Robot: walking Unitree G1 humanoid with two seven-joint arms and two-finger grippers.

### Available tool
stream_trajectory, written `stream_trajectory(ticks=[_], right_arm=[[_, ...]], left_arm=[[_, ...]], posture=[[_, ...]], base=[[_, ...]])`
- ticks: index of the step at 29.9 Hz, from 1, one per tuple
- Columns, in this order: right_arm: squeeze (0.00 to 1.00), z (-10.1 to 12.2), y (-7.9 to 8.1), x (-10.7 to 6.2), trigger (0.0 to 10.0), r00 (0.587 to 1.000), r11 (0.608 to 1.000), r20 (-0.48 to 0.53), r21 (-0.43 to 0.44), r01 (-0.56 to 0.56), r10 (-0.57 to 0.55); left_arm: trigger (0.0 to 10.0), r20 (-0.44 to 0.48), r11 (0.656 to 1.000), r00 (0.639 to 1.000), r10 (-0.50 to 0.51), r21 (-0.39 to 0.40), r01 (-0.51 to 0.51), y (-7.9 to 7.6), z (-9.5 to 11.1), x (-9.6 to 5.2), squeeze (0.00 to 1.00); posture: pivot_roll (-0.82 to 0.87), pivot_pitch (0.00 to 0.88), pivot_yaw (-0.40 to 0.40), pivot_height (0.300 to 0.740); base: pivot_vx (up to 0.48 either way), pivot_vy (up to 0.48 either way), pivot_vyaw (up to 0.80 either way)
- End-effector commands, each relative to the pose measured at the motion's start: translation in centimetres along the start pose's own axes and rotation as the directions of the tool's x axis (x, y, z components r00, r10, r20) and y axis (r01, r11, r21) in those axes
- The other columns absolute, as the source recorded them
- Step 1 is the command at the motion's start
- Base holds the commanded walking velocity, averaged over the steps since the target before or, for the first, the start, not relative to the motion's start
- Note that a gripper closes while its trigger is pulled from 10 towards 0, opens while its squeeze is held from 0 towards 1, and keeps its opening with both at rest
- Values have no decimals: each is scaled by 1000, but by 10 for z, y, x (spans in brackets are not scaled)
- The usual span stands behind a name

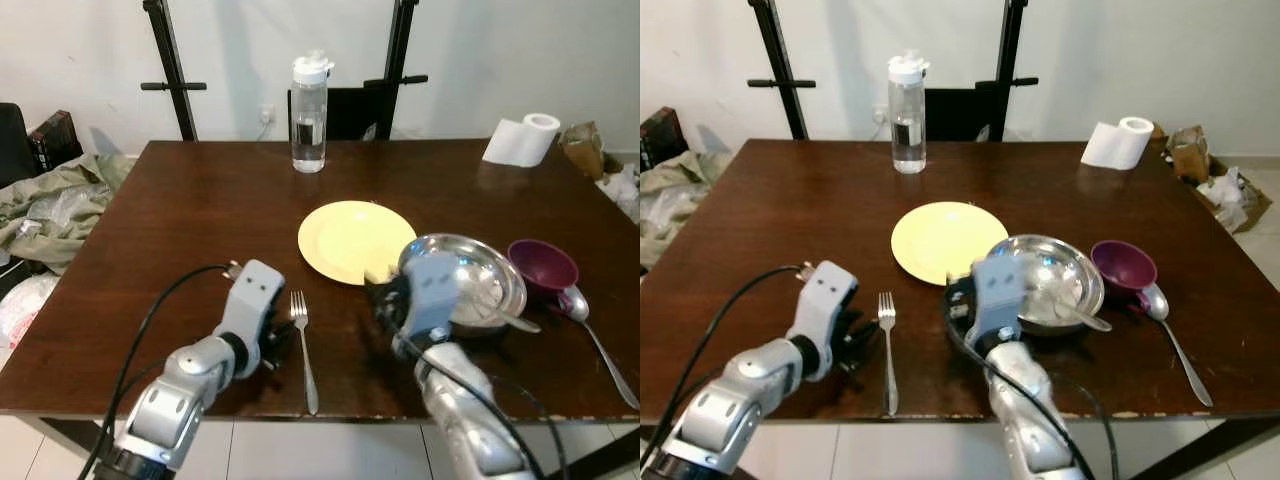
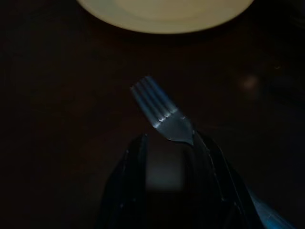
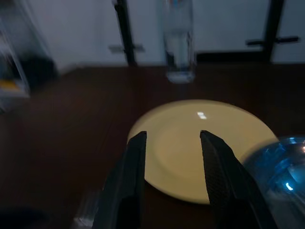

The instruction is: Setting the table

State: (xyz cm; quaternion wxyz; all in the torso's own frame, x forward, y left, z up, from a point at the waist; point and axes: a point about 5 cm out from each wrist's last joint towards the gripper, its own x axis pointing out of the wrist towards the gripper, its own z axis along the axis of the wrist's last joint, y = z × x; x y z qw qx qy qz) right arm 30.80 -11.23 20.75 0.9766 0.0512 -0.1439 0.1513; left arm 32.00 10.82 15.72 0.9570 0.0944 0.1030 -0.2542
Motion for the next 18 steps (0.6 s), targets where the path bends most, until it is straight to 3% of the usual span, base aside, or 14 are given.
stream_trajectory(ticks=[1, 5, 9, 13, 15, 16, 17, 18], right_arm=[[0, 11, 2, -3, 10000, 998, 996, 53, 79, -30, 26], [0, 16, 5, -2, 10000, 996, 994, 77, 100, -49, 42], [0, 17, 8, -2, 10000, 994, 991, 89, 112, -72, 62], [0, 18, 8, -3, 10000, 994, 990, 91, 121, -75, 64], [0, 18, 7, -4, 10000, 994, 988, 89, 135, -77, 65], [0, 18, 7, -5, 10000, 994, 987, 88, 140, -78, 66], [0, 18, 7, -5, 10000, 994, 987, 87, 143, -78, 66], [0, 17, 7, -5, 10000, 994, 986, 86, 146, -78, 66]], left_arm=[[10000, -19, 1000, 1000, 22, -3, -22, -2, -4, 1, 0], [10000, -27, 999, 999, 35, -15, -35, -7, -2, 6, 0], [10000, -103, 989, 991, 91, -111, -102, -18, -4, 16, 0], [10000, -122, 982, 986, 114, -134, -130, -21, -2, 18, 0], [10000, -135, 984, 982, 129, -105, -143, -28, -2, 19, 0], [10000, -138, 986, 982, 133, -80, -145, -31, -2, 19, 133], [10000, -139, 987, 981, 136, -64, -146, -32, -2, 18, 133], [10000, -142, 986, 978, 151, -54, -160, -31, -2, 18, 1000]], posture=[[73, 130, 122, 740], [72, 130, 125, 740], [68, 131, 129, 740], [70, 131, 130, 740], [67, 132, 135, 740], [65, 131, 135, 740], [65, 131, 135, 740], [65, 131, 135, 740]], base=[[0, 0, 0], [0, 0, 0], [0, 0, 0], [0, 0, 0], [0, 0, 0], [0, 0, 0], [0, 0, 0], [0, 0, 0]])
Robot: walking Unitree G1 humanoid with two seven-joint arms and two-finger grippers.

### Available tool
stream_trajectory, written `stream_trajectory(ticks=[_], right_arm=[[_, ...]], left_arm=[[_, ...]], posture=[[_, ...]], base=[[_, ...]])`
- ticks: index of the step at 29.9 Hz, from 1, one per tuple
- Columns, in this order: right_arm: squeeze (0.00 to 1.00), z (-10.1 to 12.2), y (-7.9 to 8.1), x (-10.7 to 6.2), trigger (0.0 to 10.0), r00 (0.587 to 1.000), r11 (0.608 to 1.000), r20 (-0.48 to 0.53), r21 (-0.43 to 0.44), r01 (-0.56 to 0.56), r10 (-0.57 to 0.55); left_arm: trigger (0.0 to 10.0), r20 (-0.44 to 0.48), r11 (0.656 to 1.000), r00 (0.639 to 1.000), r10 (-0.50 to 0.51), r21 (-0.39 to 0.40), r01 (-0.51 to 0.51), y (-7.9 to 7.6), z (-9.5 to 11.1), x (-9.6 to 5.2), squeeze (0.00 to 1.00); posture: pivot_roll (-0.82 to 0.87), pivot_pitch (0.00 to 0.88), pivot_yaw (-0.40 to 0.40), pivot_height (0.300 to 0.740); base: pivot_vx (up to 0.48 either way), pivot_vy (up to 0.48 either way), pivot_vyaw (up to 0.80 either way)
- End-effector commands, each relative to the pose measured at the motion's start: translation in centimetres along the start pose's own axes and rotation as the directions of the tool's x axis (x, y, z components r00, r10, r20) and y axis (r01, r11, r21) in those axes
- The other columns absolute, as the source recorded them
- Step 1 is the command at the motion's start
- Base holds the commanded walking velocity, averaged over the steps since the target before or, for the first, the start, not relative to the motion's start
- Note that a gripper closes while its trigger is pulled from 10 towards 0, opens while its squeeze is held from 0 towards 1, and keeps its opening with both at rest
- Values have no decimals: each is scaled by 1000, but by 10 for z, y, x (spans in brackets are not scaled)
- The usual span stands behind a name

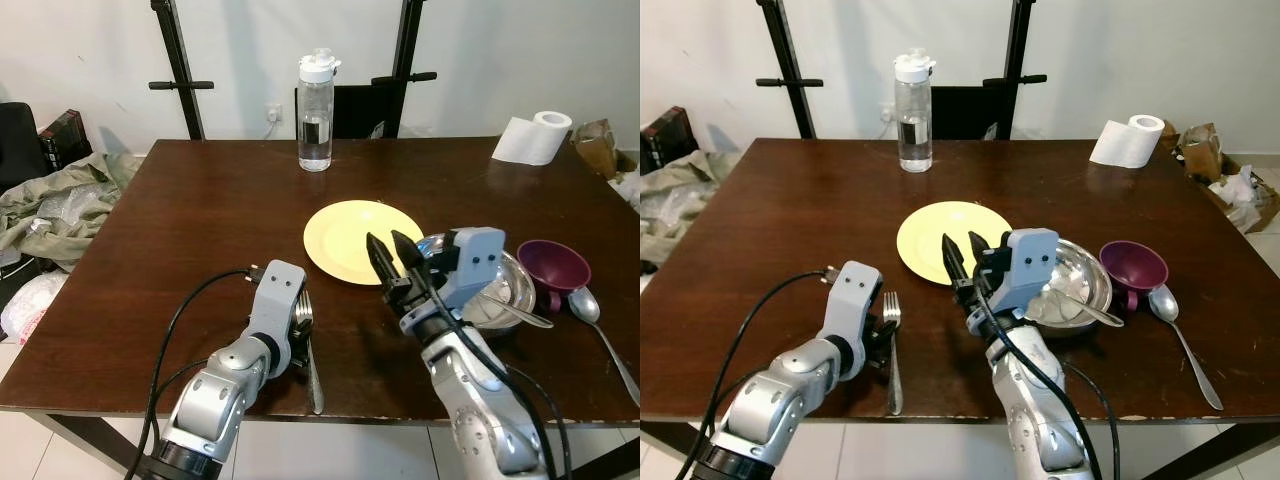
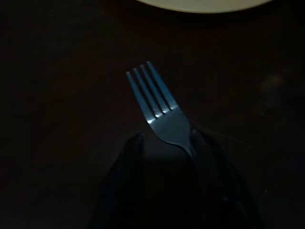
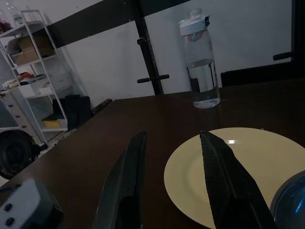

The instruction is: Setting the table

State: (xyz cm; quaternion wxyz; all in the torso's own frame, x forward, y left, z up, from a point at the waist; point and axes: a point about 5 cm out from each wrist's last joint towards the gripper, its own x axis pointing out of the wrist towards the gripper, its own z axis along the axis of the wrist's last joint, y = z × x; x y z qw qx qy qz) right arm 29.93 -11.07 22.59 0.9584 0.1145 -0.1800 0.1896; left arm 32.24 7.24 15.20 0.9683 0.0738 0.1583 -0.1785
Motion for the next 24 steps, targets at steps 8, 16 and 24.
stream_trajectory(ticks=[8, 16, 24], right_arm=[[0, -5, 1, -2, 10000, 1000, 999, -22, 33, -12, 13], [0, -6, 1, -1, 10000, 999, 999, -30, 35, -15, 16], [0, -8, 2, -1, 10000, 999, 999, -36, 47, -15, 17]], left_arm=[[10000, -62, 1000, 998, -13, -15, 12, -16, -1, 2, 0], [10000, -162, 1000, 987, 8, -14, -10, -17, -16, 6, 0], [10000, -264, 995, 961, 80, -38, -93, -4, -36, 4, 0]], posture=[[59, 123, 134, 740], [55, 122, 132, 740], [61, 131, 136, 740]], base=[[0, 0, 0], [0, 0, 0], [0, 0, 0]])
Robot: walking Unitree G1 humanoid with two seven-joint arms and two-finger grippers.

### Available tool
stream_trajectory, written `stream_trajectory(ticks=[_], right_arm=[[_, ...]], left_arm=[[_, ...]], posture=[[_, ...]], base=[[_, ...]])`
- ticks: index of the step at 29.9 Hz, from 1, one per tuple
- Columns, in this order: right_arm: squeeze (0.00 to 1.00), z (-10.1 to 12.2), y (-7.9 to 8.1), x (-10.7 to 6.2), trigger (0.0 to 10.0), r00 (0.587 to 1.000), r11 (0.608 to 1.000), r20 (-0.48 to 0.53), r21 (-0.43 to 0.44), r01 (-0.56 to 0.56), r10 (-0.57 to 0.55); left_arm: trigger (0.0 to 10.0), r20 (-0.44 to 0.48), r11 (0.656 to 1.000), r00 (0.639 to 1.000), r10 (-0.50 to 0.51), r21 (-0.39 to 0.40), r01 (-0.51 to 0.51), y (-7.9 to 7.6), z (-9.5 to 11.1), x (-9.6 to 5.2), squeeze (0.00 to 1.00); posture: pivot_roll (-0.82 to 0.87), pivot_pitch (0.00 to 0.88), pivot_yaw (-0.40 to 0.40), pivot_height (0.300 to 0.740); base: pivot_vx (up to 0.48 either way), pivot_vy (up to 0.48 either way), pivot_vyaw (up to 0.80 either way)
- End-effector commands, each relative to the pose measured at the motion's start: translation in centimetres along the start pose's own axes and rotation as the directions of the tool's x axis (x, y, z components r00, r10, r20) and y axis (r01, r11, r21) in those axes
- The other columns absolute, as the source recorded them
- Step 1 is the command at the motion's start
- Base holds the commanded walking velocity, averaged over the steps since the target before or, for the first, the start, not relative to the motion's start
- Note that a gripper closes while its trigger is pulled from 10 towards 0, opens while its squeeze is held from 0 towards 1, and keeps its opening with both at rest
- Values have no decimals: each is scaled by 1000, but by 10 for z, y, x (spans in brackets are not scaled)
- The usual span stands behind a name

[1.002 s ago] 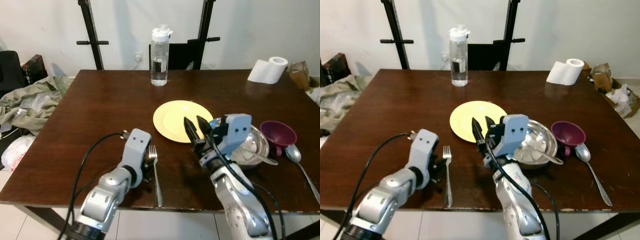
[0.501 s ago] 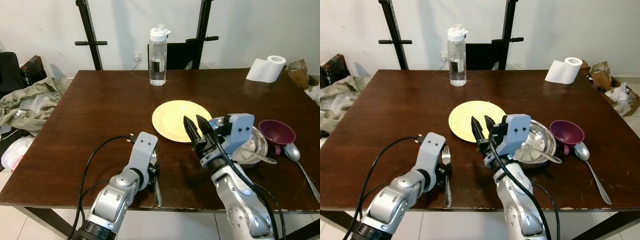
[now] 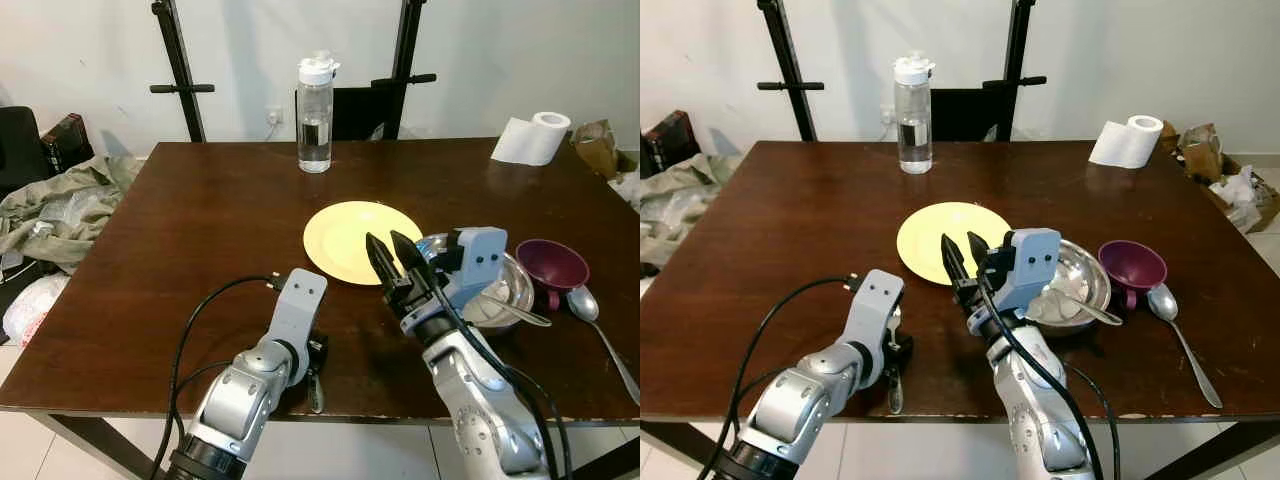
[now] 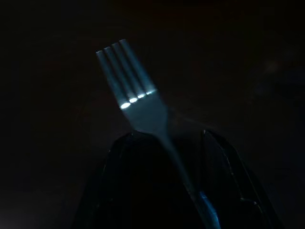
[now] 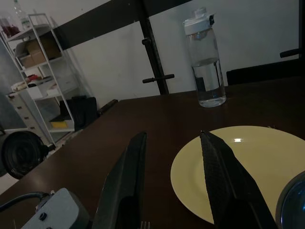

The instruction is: Setting the table

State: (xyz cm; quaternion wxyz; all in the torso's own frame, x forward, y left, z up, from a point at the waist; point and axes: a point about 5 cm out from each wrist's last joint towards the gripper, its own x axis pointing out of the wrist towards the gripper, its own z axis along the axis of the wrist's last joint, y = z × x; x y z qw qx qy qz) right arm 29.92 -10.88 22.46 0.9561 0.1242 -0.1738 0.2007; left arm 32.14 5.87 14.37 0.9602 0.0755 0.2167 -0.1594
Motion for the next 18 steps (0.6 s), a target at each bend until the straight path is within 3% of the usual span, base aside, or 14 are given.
stream_trajectory(ticks=[1, 4, 5, 7, 8, 9, 11, 12, 18], right_arm=[[0, -6, 1, -1, 10000, 1000, 1000, -26, 21, 2, -1], [0, -7, 1, -2, 10000, 1000, 1000, -31, 27, 2, -2], [0, -8, 1, -1, 10000, 999, 1000, -32, 29, 3, -2], [0, -7, 1, -1, 10000, 1000, 1000, -30, 31, 4, -3], [0, -7, 1, 0, 10000, 1000, 999, -29, 32, 4, -3], [0, -7, 1, 0, 10000, 1000, 999, -28, 34, 6, -5], [0, -7, 0, 0, 10000, 1000, 999, -28, 35, 7, -6], [0, -7, 0, 0, 10000, 1000, 999, -28, 36, 9, -8], [0, -7, -1, -1, 10000, 999, 999, -32, 38, 16, -15]], left_arm=[[10000, -146, 998, 988, 59, -25, -64, 11, -30, 2, 0], [9608, -193, 995, 979, 68, -64, -81, 14, -39, 2, 0], [5961, -217, 992, 973, 74, -83, -94, 16, -43, 4, 0], [3294, -229, 991, 970, 77, -87, -99, 17, -46, 6, 0], [3294, -232, 991, 970, 75, -88, -97, 17, -46, 7, 0], [1176, -236, 992, 969, 76, -80, -97, 17, -48, 7, 0], [1176, -239, 992, 968, 77, -75, -98, 18, -49, 8, 0], [0, -249, 992, 966, 75, -79, -97, 17, -51, 8, 0], [0, -288, 988, 954, 81, -104, -116, 20, -60, 9, 0]], posture=[[61, 131, 136, 740], [65, 132, 135, 740], [62, 132, 135, 740], [62, 132, 135, 740], [62, 132, 135, 740], [61, 133, 135, 740], [61, 133, 135, 740], [61, 133, 135, 740], [58, 135, 135, 740]], base=[[0, 0, 0], [0, 0, 0], [0, 0, 0], [0, 0, 0], [0, 0, 0], [0, 0, 0], [0, 0, 0], [0, 0, 0], [0, 0, 0]])
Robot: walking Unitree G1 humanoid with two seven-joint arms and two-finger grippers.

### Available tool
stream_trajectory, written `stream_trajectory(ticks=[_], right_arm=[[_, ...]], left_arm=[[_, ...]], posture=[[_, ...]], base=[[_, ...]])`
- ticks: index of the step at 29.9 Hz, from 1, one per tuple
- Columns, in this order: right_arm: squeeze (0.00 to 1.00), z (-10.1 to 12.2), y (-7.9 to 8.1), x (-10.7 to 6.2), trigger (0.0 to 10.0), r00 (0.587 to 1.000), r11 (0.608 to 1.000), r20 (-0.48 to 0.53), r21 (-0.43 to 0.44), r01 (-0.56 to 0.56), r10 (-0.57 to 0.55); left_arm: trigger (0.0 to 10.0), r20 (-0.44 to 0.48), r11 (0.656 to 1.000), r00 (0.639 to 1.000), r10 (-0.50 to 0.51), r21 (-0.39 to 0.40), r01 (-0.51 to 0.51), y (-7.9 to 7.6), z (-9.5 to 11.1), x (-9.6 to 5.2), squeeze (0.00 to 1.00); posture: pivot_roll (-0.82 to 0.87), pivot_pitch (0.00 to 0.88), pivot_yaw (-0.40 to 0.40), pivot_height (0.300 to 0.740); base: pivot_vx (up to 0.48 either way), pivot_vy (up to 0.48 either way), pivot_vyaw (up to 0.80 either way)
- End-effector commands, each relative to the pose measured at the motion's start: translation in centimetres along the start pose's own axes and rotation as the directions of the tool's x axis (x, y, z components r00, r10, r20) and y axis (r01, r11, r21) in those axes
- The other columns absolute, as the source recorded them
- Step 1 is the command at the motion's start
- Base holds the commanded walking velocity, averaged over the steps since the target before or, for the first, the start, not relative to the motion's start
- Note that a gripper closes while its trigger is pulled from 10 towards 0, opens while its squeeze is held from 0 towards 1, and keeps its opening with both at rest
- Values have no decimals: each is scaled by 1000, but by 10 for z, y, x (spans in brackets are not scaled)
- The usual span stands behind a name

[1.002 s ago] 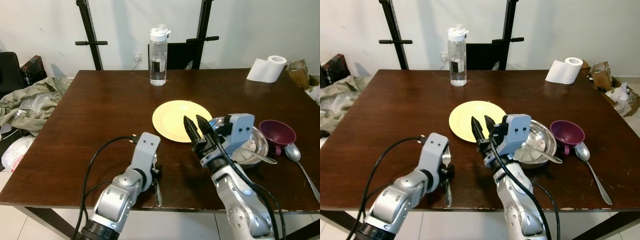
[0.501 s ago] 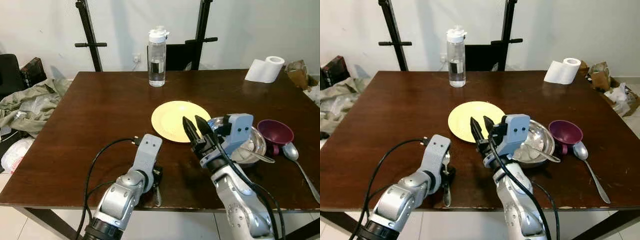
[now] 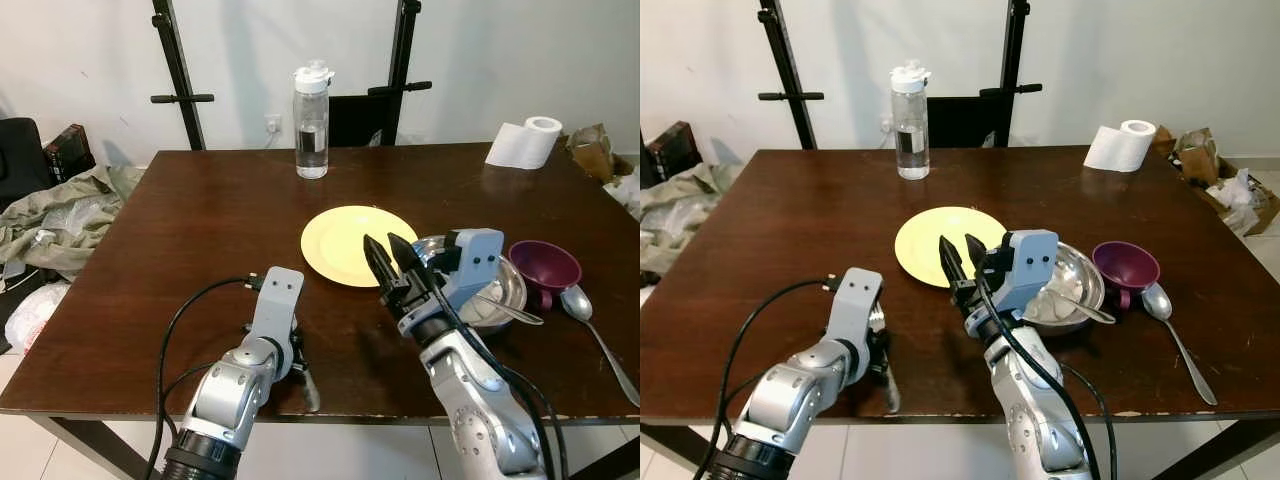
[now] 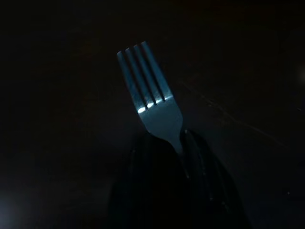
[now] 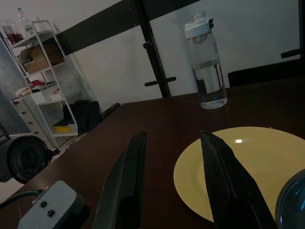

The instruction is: Setting the table

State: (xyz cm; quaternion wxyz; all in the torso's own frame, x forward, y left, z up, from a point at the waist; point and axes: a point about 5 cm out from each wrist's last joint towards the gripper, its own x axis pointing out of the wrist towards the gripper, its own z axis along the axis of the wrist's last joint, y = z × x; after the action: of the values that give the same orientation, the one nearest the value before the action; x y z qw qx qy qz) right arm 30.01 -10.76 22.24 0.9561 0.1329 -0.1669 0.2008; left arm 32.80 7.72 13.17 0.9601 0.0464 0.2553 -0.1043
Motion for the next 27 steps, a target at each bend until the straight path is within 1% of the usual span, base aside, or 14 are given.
stream_trajectory(ticks=[1, 4, 11, 16, 17, 18, 19, 20, 21, 22, 24, 25, 26, 27], right_arm=[[0, -4, -1, -2, 10000, 1000, 1000, -22, 18, 11, -11], [0, -4, -2, -2, 10000, 1000, 1000, -24, 18, 11, -11], [0, -5, -2, -1, 10000, 1000, 1000, -28, 18, 8, -7], [0, -4, -1, -1, 10000, 1000, 1000, -27, 19, 5, -5], [0, -4, -1, -1, 10000, 1000, 1000, -27, 19, 5, -5], [0, -4, -1, -1, 10000, 1000, 1000, -26, 19, 4, -4], [0, -4, -1, -1, 10000, 1000, 1000, -26, 19, 4, -4], [0, -4, 0, -1, 10000, 1000, 1000, -25, 20, 4, -3], [0, -4, 0, -1, 10000, 1000, 1000, -24, 21, 3, -3], [0, -3, 1, -1, 10000, 1000, 1000, -24, 22, 1, 0], [0, -3, 2, -2, 10000, 1000, 1000, -24, 24, -4, 5], [0, -5, 7, -3, 10000, 999, 999, -35, 32, -30, 31], [0, -5, 7, -3, 10000, 999, 999, -35, 32, -30, 31], [0, -6, 11, -5, 10000, 997, 997, -48, 42, -60, 62]], left_arm=[[0, -212, 1000, 977, 20, -18, -24, 6, -47, 7, 0], [0, -225, 996, 974, 31, -70, -48, 9, -49, 9, 0], [0, -192, 992, 979, 70, -92, -89, 17, -41, 13, 0], [0, -20, 993, 993, 113, -40, -114, 28, -13, 15, 0], [0, -20, 993, 993, 113, -40, -114, 28, -13, 15, 0], [0, 84, 996, 993, 87, -33, -84, 29, 4, 13, 0], [0, 84, 996, 993, 87, -33, -84, 29, 4, 13, 0], [78, 131, 997, 989, 69, -25, -66, 29, 11, 11, 0], [7686, 189, 999, 980, 54, -12, -53, 30, 20, 7, 0], [10000, 245, 999, 969, 37, 1, -38, 32, 29, 2, 0], [10000, 310, 999, 950, 20, 20, -28, 36, 40, -5, 0], [10000, 387, 1000, 922, -16, -3, 18, 43, 53, -15, 0], [10000, 387, 1000, 922, -16, -3, 18, 43, 53, -15, 0], [10000, 452, 996, 891, -51, -37, 76, 50, 65, -25, 0]], posture=[[58, 135, 135, 740], [58, 136, 131, 740], [56, 134, 127, 740], [53, 131, 126, 740], [53, 131, 126, 740], [49, 127, 124, 740], [49, 127, 124, 740], [49, 127, 122, 740], [49, 127, 122, 740], [50, 126, 119, 740], [53, 127, 117, 740], [53, 127, 113, 740], [53, 127, 113, 740], [55, 127, 110, 740]], base=[[0, 0, 0], [0, 0, 0], [0, 0, 0], [0, 0, 0], [0, 0, 0], [0, 0, 0], [0, 0, 0], [0, 0, 0], [0, 0, 0], [0, 0, 0], [0, 0, 0], [0, 0, 0], [0, 0, 0], [0, 0, 0]])
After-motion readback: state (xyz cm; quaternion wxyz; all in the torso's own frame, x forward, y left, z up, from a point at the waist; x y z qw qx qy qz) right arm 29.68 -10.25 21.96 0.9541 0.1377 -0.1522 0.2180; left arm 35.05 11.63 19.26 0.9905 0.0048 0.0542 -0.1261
